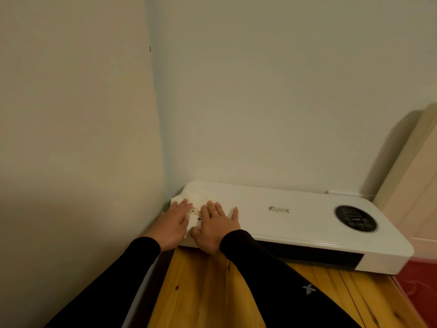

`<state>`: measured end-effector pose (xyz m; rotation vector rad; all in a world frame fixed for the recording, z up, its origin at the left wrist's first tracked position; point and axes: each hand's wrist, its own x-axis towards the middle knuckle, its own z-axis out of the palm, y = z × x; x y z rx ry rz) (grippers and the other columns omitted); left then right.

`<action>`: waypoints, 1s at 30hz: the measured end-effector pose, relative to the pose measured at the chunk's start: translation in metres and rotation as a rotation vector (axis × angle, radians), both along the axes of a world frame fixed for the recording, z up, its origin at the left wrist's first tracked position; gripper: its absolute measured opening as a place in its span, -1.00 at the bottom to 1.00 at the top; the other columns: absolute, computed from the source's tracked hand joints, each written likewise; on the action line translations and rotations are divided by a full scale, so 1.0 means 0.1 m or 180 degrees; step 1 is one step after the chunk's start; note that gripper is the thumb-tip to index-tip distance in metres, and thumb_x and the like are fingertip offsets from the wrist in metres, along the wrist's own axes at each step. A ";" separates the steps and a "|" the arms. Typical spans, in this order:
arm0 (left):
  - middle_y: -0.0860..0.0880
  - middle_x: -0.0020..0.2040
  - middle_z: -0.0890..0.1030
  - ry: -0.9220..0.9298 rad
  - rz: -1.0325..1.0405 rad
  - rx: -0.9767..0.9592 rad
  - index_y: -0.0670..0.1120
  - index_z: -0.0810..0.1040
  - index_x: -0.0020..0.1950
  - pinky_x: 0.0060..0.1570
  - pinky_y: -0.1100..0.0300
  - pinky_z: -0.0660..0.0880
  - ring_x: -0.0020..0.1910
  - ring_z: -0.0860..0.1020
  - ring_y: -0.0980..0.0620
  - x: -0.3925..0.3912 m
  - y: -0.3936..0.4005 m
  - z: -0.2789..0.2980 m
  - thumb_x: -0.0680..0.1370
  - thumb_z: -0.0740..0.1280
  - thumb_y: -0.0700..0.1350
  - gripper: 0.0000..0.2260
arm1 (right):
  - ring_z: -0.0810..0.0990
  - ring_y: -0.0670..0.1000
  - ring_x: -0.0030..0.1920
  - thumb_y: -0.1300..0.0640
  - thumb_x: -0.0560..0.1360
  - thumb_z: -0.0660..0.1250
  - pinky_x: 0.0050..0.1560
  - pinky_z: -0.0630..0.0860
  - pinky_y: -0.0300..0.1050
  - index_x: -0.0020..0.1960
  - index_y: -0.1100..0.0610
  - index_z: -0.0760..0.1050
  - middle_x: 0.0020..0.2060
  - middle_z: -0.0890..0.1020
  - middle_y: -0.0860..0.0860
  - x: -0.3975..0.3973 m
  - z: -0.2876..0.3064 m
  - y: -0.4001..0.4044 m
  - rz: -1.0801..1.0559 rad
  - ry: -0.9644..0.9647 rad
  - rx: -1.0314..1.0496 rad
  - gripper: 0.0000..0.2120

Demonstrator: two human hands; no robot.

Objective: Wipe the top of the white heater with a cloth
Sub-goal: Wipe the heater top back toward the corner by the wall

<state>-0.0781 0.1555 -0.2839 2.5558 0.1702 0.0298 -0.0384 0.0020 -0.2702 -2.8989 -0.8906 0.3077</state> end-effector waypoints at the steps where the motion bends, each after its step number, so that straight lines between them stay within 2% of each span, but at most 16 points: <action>1: 0.05 0.63 0.06 0.0013 -0.0061 0.0175 0.03 0.16 0.60 0.56 -0.06 -0.02 0.61 -0.04 0.02 -0.06 -0.01 -0.01 0.71 0.02 -0.05 -0.57 | -0.23 0.10 0.61 -0.25 0.59 -0.06 0.47 -0.30 0.42 0.63 0.14 -0.19 0.63 -0.18 0.09 -0.03 0.01 -0.04 0.0007 -0.0033 -0.0064 -0.23; 5: 0.09 0.62 0.09 -0.0014 -0.0210 0.0712 0.09 0.14 0.60 0.54 -0.10 0.03 0.60 0.01 0.05 -0.23 -0.08 -0.03 0.69 0.04 0.01 -0.55 | -0.23 0.14 0.61 -0.21 0.61 -0.01 0.47 -0.29 0.43 0.63 0.21 -0.15 0.63 -0.13 0.13 -0.16 0.07 -0.12 0.0010 -0.0166 -0.0304 -0.23; 9: 0.05 0.60 0.17 -0.0122 -0.0252 0.1063 0.07 0.20 0.58 0.52 -0.10 0.06 0.58 0.08 0.03 -0.26 -0.17 0.03 0.70 0.01 0.03 -0.57 | -0.19 0.17 0.61 -0.16 0.64 -0.09 0.51 -0.25 0.36 0.62 0.23 -0.03 0.63 -0.07 0.16 -0.22 0.12 -0.11 0.0023 -0.0277 -0.0207 -0.32; 13: 0.04 0.64 -0.02 0.0113 -0.0308 0.1105 0.10 0.04 0.62 0.56 -0.08 -0.07 0.61 -0.07 0.00 -0.24 -0.23 0.04 0.70 -0.11 0.07 -0.54 | -0.17 0.15 0.62 -0.08 0.68 -0.12 0.57 -0.17 0.19 0.63 0.21 -0.12 0.63 -0.10 0.14 -0.22 0.03 -0.11 -0.0011 -0.0039 0.0094 -0.38; 16: 0.05 0.64 -0.07 0.0176 -0.0259 0.1174 0.11 -0.02 0.63 0.56 -0.07 -0.10 0.61 -0.10 0.02 -0.18 -0.26 0.02 0.70 -0.13 0.08 -0.53 | -0.21 0.15 0.61 -0.07 0.67 -0.09 0.58 -0.18 0.14 0.63 0.21 -0.18 0.62 -0.15 0.15 -0.15 -0.03 -0.09 -0.0039 0.0046 0.0100 -0.36; 22: 0.07 0.64 -0.07 0.0329 -0.0278 0.1149 0.12 0.00 0.63 0.55 -0.11 -0.12 0.61 -0.09 0.05 0.08 -0.21 0.09 0.70 -0.12 0.06 -0.54 | -0.24 0.10 0.61 -0.13 0.65 -0.17 0.55 -0.27 0.19 0.63 0.17 -0.19 0.62 -0.18 0.09 0.10 0.01 -0.05 -0.0154 0.0240 0.0103 -0.35; 30: 0.10 0.64 -0.14 0.0566 -0.0386 0.1317 0.16 -0.11 0.62 0.53 -0.20 -0.12 0.60 -0.14 0.06 0.52 -0.13 0.07 0.69 -0.14 0.08 -0.53 | -0.28 0.09 0.60 -0.12 0.66 -0.15 0.52 -0.30 0.29 0.62 0.16 -0.25 0.62 -0.24 0.08 0.48 0.00 0.01 -0.0245 0.0332 -0.0032 -0.35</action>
